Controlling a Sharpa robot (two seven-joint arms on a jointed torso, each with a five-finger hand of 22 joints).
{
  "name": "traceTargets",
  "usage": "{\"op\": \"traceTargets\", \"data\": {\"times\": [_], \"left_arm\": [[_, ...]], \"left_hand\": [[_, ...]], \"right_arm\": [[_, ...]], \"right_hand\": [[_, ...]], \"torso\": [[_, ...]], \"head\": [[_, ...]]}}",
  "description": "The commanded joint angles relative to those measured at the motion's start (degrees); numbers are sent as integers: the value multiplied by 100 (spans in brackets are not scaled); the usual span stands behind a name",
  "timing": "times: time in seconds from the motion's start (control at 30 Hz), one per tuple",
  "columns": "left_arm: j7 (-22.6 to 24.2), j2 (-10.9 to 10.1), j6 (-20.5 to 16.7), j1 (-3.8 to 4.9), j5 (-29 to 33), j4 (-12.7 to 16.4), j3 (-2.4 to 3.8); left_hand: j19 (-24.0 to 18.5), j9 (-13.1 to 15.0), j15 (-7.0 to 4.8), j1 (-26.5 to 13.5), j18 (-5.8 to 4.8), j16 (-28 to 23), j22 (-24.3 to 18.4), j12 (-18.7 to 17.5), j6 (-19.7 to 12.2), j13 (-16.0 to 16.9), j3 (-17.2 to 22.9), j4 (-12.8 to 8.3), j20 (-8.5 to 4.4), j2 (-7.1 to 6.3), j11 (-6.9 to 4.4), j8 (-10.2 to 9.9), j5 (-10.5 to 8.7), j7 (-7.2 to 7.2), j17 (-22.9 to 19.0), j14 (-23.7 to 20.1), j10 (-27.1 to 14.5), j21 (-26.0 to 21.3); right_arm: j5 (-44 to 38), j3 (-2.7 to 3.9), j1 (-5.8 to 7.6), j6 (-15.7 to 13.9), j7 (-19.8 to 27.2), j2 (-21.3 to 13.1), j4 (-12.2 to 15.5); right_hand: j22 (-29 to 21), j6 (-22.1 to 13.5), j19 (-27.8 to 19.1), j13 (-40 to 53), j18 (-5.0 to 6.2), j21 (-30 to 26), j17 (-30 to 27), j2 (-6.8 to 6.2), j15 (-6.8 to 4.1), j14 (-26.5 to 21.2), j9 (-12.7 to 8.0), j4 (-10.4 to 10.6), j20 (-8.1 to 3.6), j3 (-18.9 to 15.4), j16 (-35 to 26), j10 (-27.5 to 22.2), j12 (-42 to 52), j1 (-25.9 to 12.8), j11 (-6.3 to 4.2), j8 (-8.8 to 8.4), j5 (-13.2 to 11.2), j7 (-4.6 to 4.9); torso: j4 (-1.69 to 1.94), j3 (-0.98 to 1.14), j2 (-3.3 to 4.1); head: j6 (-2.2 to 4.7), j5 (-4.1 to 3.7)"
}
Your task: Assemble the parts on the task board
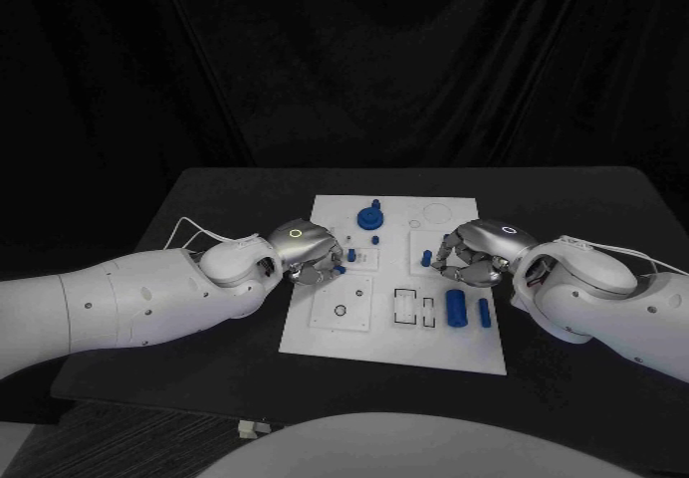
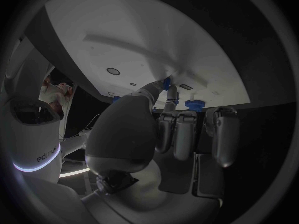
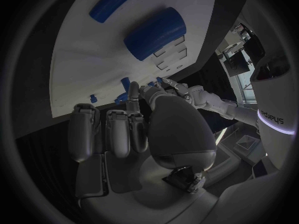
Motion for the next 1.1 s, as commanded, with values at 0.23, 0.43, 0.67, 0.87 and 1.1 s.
{"op": "traceTargets", "data": {"times": [0.23, 0.43, 0.67, 0.87, 1.1], "left_arm": [[152, -29, -132, -39, -28, 13, -6], [505, -177, -816, -42, 3, 123, -5], [1429, -433, -1716, -35, 1378, 368, -3], [2586, -571, -1556, -21, 3604, 484, -2], [3912, -664, -923, -16, 5913, 601, -3]], "left_hand": [[188, 82, -170, 317, 35, 80, 1370, 80, 608, 1496, 162, -407, -108, 78, -117, 243, 404, -97, 1535, 585, 630, 56], [316, 169, -197, 319, -11, 80, 1429, 80, 687, 1496, 525, -590, -141, 30, -129, 234, 527, -99, 1535, 585, 630, 216], [400, 200, -216, 252, -42, 80, 1470, 80, 735, 1496, 649, -581, -157, -6, -148, 226, 434, -120, 1535, 585, 630, 325], [402, 246, -215, 184, -43, 80, 1471, 80, 702, 1496, 664, -532, -162, 14, -145, 223, 577, -114, 1535, 585, 630, 328], [432, 394, -187, 182, -57, 80, 1489, 80, 569, 1496, 525, -498, -144, 107, -121, 293, 768, -95, 1535, 585, 630, 376]], "right_arm": [[-12, 4, -22, -110, -21, -13, 12], [-12, 4, -23, -377, 152, -33, 31], [89, 5, -21, -1172, 644, -79, 107], [530, 5, -20, -1840, 1243, -50, 167], [1306, 5, -22, -2147, 1710, 47, 162]], "right_hand": [[1282, -61, 176, 1446, -2, -119, 553, 24, 9, 432, -98, -63, 32, 90, -111, 586, -69, 121, 24, -140, 31, -26], [1281, -58, 175, 1446, -2, -121, 547, 27, 9, 431, -100, -67, 33, 91, -114, 586, -69, 123, 24, -141, 35, -26], [1294, -76, 193, 1446, -10, -86, 568, -30, 8, 435, -117, -121, 33, 63, -104, 586, -69, 167, 22, -160, -17, -30], [1313, -345, 222, 1446, -27, -34, 588, -122, 101, 439, -593, -140, 103, -15, -91, 586, -69, 289, 162, -638, -551, 130], [1317, -332, 227, 1446, -29, -23, 593, -158, 163, 439, -900, -184, 162, -44, -85, 586, -69, 473, 237, -860, -591, 221]], "torso": [[0, -2, 1], [-1, -1, 1], [1, -1, -3], [3, -10, -1], [8, -8, -16]], "head": [[-1, 1], [-1, 1], [-1, 26], [-1, 58], [-1, 43]]}}
